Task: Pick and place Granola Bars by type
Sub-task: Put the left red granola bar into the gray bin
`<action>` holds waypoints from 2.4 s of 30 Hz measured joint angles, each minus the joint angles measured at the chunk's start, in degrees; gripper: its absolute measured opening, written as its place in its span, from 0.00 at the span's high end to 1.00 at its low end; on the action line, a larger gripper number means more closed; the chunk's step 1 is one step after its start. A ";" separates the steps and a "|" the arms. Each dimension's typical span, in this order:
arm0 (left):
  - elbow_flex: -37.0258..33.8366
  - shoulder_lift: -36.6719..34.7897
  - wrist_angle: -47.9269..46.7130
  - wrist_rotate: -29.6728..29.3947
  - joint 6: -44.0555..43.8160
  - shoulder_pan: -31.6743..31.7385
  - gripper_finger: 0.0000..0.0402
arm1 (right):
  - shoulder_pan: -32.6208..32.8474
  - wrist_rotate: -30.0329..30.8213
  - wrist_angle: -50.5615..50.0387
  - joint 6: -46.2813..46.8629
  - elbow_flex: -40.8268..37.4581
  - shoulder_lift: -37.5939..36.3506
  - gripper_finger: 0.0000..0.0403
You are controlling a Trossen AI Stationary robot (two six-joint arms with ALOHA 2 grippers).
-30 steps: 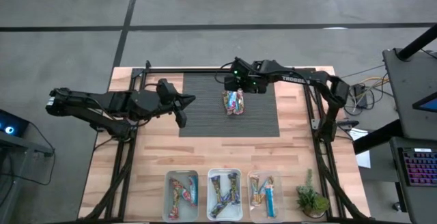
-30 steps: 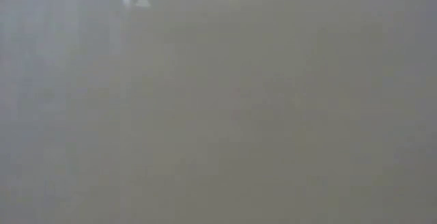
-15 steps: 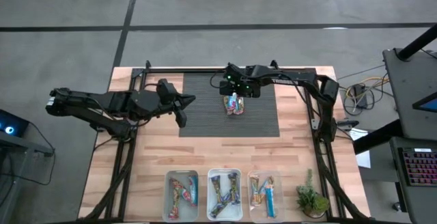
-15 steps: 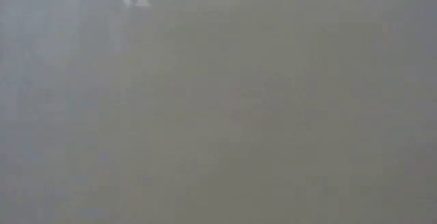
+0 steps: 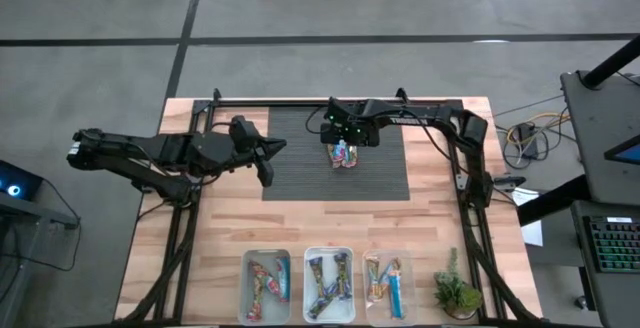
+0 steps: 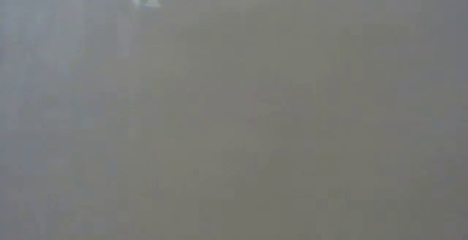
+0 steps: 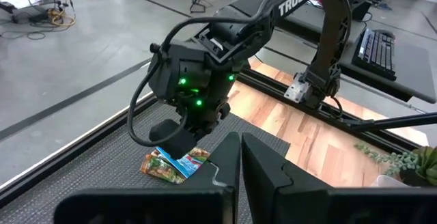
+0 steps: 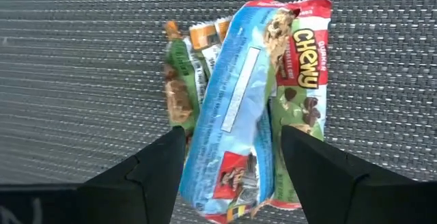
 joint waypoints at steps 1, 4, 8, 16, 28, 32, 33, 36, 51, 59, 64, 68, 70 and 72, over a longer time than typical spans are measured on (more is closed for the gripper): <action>0.00 0.00 0.01 -0.02 -0.02 0.01 1.00 | 0.00 0.06 0.21 0.04 0.00 0.00 0.43; 0.00 0.00 0.00 -0.02 -0.04 0.01 1.00 | -0.02 0.12 1.16 0.02 0.02 -0.07 0.43; 0.00 0.00 0.00 0.00 -0.11 0.01 1.00 | -0.09 1.24 1.33 -0.16 0.02 -0.07 0.43; 0.00 0.00 0.01 0.00 -0.11 0.00 1.00 | -0.26 1.63 1.31 -0.15 -0.09 -0.04 0.43; 0.00 0.00 0.00 0.00 -0.11 0.00 1.00 | -0.44 1.74 2.60 -0.13 -1.82 0.07 0.43; 0.00 0.00 0.00 0.00 -0.13 -0.01 1.00 | -0.42 1.39 2.60 0.02 -2.52 0.07 0.43; 0.00 0.00 0.00 0.00 -0.12 -0.01 1.00 | -0.42 1.26 2.60 0.01 -2.70 0.07 0.43; 0.00 0.00 0.00 0.00 -0.13 -0.01 1.00 | -0.42 1.12 2.61 0.07 -3.43 0.07 0.43; 0.00 0.00 0.00 0.00 -2.08 -0.01 1.00 | -0.39 0.38 2.62 -0.40 -3.72 0.07 0.43; 0.00 0.00 0.00 0.00 -2.08 -0.01 1.00 | -0.39 0.21 2.83 -0.57 -3.72 0.07 0.43; 0.00 0.00 0.00 0.00 -2.08 -0.01 1.00 | -0.39 0.06 4.63 -0.49 -4.13 0.07 0.43; 0.00 0.00 0.00 0.01 -2.08 -0.01 1.00 | -0.39 0.06 5.86 -0.15 -4.26 0.07 0.43; 0.00 0.00 0.00 0.01 -2.08 -0.01 1.00 | -0.40 0.08 5.97 0.27 -4.31 0.07 0.43; 0.00 0.00 0.00 0.00 -2.08 -0.01 1.00 | -0.48 0.08 6.57 0.33 -4.31 0.09 0.43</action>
